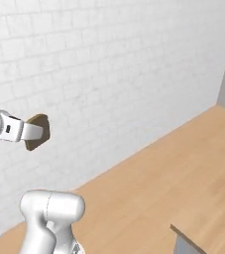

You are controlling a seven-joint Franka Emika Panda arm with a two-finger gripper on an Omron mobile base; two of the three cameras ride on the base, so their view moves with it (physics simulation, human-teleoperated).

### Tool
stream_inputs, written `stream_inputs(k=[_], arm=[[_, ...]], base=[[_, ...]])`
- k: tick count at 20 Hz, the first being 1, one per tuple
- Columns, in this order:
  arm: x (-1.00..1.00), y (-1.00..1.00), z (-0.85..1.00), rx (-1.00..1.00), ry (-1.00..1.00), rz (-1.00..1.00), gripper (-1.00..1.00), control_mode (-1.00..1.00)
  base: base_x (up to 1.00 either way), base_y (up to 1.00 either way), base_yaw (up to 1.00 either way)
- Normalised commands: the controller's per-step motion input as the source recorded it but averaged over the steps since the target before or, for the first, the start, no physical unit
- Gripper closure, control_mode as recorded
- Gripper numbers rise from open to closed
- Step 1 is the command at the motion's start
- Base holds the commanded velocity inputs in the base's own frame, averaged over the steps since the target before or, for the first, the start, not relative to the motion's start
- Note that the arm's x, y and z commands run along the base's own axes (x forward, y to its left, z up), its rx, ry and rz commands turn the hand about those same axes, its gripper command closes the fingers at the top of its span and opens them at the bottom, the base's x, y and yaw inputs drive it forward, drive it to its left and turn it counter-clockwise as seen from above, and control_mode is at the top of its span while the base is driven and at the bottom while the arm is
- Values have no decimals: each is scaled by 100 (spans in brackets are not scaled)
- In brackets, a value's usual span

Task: Start the toaster. Once the lever pops up, take the bread to the plate on the dining counter.

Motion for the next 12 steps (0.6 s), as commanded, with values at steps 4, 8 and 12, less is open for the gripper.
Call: stream_inputs(k=[4,8,12], arm=[[0,0,0,0,0,0,100,100],[0,0,0,0,0,0,100,100],[0,0,0,0,0,0,100,100]], base=[[100,48,-48],[100,47,-48],[100,33,-48]])
